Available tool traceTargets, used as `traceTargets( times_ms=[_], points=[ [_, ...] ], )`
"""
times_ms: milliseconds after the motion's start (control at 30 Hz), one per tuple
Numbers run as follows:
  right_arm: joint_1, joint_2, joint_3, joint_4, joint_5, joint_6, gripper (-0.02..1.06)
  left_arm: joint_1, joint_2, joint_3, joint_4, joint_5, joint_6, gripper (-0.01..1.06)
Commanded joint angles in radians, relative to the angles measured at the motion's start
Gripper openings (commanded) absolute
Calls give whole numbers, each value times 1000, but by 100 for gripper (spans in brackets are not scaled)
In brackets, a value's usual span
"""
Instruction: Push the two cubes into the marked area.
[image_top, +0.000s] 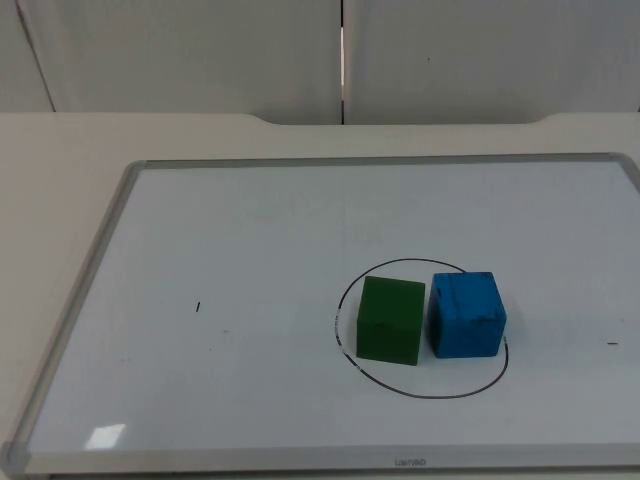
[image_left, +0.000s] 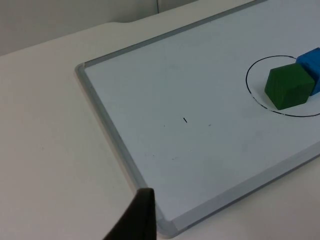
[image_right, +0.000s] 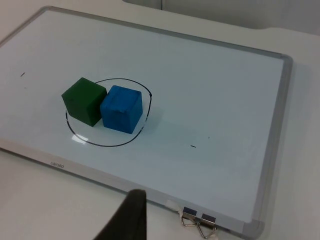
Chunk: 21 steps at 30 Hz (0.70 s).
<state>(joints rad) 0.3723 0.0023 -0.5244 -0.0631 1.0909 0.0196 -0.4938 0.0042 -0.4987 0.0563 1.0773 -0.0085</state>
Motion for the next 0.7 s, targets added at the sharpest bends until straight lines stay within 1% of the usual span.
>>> traceTargets(
  times_ms=[0, 667],
  points=[
    [-2, -2, 9, -5, -13, -9, 105, -4, -4, 3, -10, -1, 2, 105],
    [-2, -2, 9, -5, -13, -9, 105, -4, -4, 3, -10, -1, 2, 105]
  ],
)
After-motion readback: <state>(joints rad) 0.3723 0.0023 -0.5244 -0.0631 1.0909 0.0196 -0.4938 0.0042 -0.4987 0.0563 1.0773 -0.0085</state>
